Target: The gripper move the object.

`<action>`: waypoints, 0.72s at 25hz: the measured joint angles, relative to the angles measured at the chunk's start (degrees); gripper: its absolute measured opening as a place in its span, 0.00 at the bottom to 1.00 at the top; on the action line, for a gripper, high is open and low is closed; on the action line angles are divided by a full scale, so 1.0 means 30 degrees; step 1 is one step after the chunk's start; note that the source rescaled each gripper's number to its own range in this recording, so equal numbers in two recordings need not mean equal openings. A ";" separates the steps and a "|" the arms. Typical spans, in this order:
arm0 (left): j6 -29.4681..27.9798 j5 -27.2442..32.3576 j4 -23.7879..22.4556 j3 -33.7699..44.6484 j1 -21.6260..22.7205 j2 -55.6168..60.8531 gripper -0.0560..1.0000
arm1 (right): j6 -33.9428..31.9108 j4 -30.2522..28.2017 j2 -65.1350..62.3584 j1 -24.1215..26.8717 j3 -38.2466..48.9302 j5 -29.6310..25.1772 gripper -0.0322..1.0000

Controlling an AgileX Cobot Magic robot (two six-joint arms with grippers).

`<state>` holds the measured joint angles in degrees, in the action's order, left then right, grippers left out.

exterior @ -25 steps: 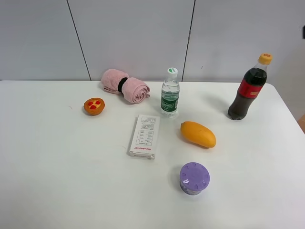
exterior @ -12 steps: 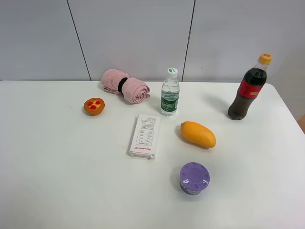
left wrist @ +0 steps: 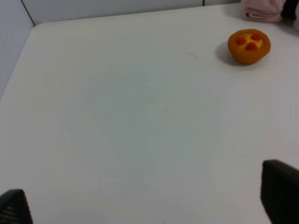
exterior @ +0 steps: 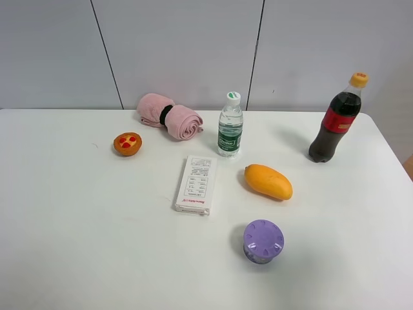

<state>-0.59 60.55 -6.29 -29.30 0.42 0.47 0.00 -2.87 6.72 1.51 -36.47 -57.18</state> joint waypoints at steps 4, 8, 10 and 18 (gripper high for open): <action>0.0000 0.0000 0.0000 0.0000 0.0000 0.0000 1.00 | 0.0000 0.0678 -0.1920 0.0000 0.1561 0.0345 0.89; 0.0000 0.0000 0.0000 0.0000 0.0000 0.0000 1.00 | 0.0000 0.1217 -0.2286 0.0000 0.2211 0.0145 0.89; 0.0000 0.0000 0.0000 0.0000 0.0000 0.0000 1.00 | 0.0000 0.1217 -0.2286 0.0000 0.2366 -0.0163 0.89; 0.0000 0.0000 0.0000 0.0000 0.0000 0.0000 1.00 | -0.0331 0.0955 -0.2286 0.0000 0.2910 -0.1208 0.89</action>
<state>-0.59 60.55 -6.29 -29.30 0.42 0.47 -0.99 0.00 -0.14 1.51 -27.74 -60.80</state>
